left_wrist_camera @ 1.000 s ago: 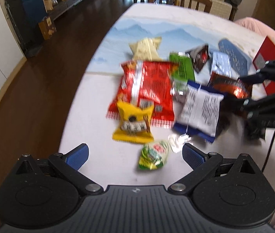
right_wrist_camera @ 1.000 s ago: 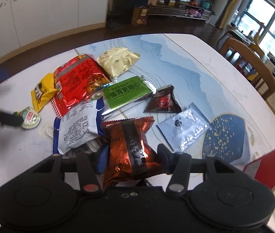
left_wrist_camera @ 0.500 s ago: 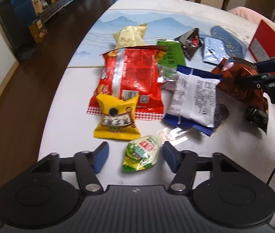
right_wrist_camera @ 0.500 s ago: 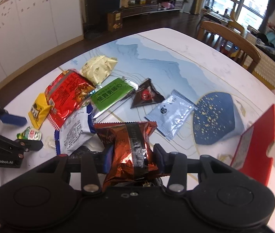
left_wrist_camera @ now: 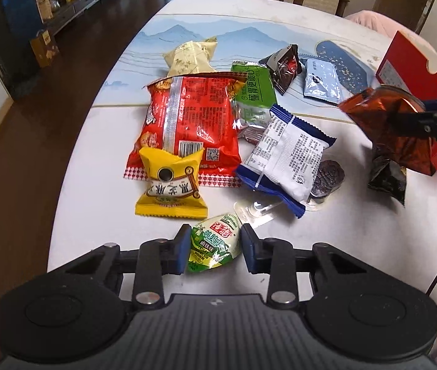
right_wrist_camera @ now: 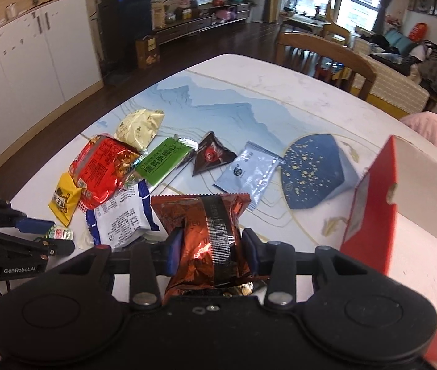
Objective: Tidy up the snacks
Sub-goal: 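Carry the copper-foil packet and jelly cup over the red box with both grippers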
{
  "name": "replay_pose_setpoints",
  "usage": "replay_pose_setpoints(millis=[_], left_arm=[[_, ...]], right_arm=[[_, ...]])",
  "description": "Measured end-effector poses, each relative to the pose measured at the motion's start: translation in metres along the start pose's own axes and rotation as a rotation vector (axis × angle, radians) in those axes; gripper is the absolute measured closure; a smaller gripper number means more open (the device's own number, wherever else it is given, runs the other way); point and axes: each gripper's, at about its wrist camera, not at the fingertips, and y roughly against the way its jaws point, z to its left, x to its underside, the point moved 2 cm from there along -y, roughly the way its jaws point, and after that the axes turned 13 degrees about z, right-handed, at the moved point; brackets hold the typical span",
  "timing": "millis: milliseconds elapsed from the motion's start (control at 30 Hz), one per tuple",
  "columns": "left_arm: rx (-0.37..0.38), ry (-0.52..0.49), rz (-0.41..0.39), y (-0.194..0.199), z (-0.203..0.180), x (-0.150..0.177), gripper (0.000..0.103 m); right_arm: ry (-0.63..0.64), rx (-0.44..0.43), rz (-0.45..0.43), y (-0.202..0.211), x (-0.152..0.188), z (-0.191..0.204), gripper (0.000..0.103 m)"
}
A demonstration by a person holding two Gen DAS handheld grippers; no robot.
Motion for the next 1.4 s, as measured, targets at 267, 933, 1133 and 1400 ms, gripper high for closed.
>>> replay_pose_setpoints(millis=[267,933,1133,1400], left_arm=[[0.033,0.007,-0.015,0.015,0.014,0.009,0.07],[0.107,-0.211,-0.176,0.107,-0.072,-0.022,0.069],[0.132,-0.257,-0.202,0.119,-0.134,-0.049,0.069],[0.13,-0.33,-0.201,0.113,-0.224,-0.084,0.069]], right_arm=[[-0.081,0.05,-0.043,0.034,0.02,0.005,0.064],[-0.3,0.202,-0.202,0.129,0.053,-0.064,0.064],[-0.348,0.218,-0.225,0.142,0.064,-0.124,0.064],[-0.376,0.235,-0.203,0.134,0.08,-0.199,0.064]])
